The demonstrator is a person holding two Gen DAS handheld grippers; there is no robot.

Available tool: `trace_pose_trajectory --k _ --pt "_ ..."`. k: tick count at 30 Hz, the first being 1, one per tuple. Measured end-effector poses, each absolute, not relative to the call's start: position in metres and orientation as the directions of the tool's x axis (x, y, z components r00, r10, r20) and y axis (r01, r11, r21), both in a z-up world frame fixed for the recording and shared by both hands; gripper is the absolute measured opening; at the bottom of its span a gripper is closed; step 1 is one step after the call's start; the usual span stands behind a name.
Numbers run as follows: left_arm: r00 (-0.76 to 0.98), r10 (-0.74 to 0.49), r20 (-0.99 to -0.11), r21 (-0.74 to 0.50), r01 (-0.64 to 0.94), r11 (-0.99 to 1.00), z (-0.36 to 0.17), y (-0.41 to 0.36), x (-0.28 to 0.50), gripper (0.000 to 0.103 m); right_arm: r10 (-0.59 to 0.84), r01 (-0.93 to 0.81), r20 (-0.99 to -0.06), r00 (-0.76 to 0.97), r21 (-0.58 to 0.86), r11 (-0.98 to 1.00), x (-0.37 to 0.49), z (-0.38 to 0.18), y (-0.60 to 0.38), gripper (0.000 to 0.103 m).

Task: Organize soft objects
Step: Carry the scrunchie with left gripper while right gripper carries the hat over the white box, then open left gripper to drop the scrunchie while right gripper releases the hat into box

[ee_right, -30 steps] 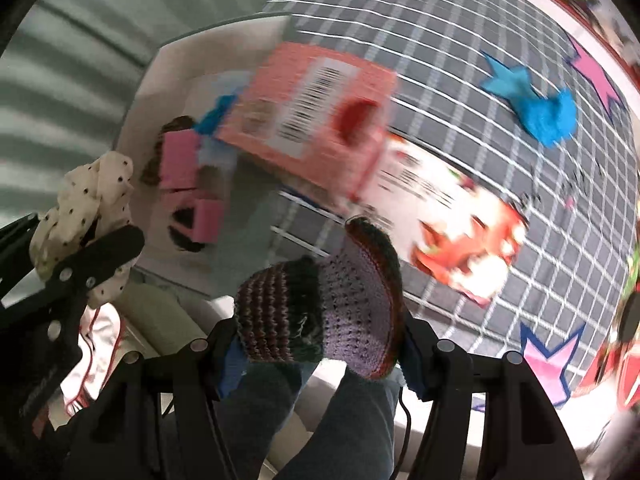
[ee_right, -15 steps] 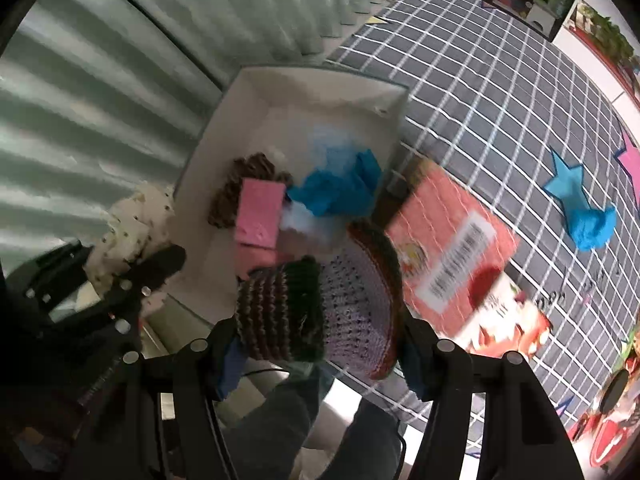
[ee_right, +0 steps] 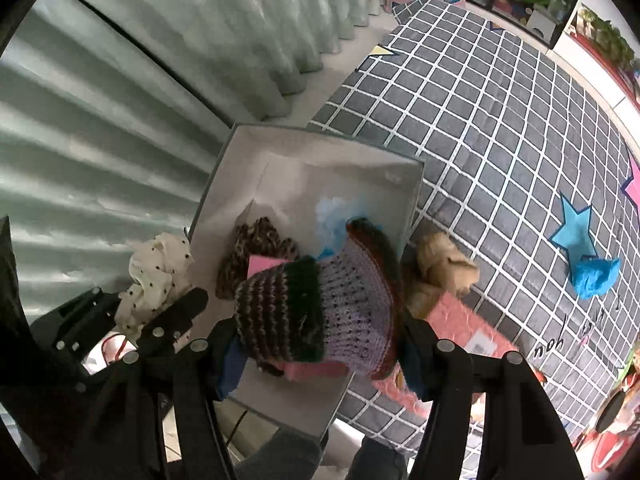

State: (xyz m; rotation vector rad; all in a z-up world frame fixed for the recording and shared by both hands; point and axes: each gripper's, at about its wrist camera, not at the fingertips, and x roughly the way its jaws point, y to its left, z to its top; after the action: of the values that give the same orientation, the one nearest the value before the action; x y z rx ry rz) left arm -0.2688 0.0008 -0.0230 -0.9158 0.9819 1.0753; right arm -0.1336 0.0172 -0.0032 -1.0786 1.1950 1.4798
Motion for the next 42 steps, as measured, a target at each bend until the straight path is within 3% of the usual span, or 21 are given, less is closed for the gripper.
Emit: trace_pose_trajectory --k 42 --pt "0.175 0.18 -0.968 -0.134 -0.966 0.222 -0.056 0.037 -0.255 0.025 0.085 -0.977 -0.975 -0.205 0.199 -0.08 -0.129 -0.027 0.056 0.064"
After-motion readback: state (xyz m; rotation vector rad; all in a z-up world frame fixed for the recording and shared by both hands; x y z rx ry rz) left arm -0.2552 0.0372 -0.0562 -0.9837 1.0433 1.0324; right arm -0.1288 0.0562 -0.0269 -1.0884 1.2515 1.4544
